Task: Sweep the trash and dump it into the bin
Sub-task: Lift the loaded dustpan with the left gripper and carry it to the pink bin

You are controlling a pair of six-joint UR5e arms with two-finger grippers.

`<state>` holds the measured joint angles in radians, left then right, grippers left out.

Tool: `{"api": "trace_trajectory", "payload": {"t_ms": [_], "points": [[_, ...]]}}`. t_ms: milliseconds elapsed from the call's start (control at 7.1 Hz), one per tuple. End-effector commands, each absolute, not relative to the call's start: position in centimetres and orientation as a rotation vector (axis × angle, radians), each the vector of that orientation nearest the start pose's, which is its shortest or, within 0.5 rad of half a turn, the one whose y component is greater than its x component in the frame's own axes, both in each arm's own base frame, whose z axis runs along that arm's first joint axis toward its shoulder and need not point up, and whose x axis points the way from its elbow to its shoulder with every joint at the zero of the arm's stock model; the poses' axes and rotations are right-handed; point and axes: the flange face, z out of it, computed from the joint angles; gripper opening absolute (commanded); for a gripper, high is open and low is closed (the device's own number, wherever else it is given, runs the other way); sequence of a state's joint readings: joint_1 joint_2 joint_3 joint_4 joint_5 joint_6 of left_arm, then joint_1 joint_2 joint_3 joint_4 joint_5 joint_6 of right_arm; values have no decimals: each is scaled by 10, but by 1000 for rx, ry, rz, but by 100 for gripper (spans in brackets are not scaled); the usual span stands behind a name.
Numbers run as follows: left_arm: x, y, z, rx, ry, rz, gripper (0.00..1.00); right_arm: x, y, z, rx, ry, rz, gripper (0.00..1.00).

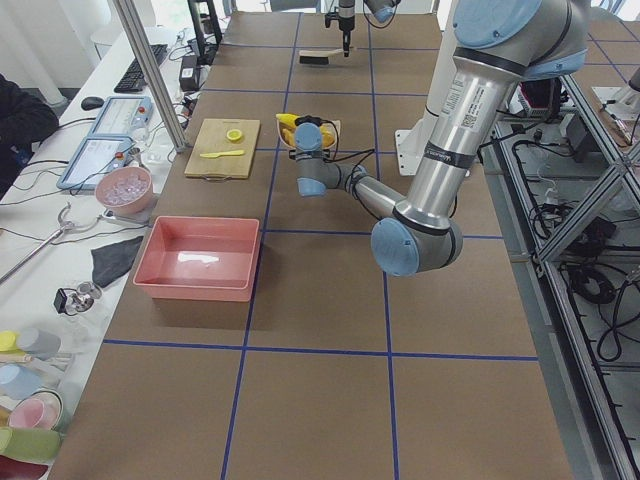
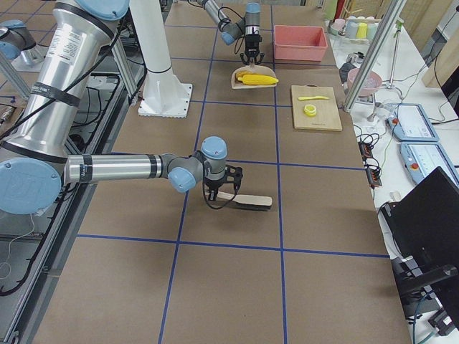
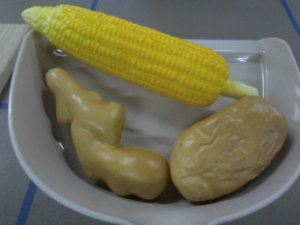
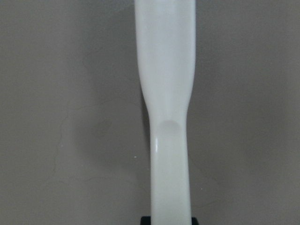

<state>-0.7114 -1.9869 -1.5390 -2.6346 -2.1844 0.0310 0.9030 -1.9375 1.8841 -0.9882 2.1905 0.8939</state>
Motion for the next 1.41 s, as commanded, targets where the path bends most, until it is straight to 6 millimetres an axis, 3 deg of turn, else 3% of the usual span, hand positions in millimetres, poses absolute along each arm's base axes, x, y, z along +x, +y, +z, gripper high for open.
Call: {"api": "trace_trajectory", "payload": {"t_ms": [0, 141, 563, 704, 845, 986, 1127, 1268], "points": [[382, -495, 300, 1122, 1125, 965, 0, -168, -335, 600, -64, -788, 50, 14], [363, -508, 299, 1123, 1119, 901, 0, -169, -334, 601, -66, -786, 48, 28], [299, -545, 284, 1359, 923, 651, 0, -171, -335, 605, -72, -782, 47, 48], [279, -548, 298, 1385, 916, 485, 0, -171, -335, 605, -72, -782, 49, 61], [269, -537, 334, 1303, 976, 386, 0, -170, -335, 605, -72, -782, 50, 96], [245, -538, 355, 1241, 1011, 287, 0, -170, -336, 603, -68, -785, 50, 99], [234, -532, 373, 1144, 1073, 200, 0, -168, -335, 600, -64, -789, 50, 99], [221, -537, 375, 1128, 1068, 180, 0, -164, -333, 591, -62, -806, 49, 100]]}}
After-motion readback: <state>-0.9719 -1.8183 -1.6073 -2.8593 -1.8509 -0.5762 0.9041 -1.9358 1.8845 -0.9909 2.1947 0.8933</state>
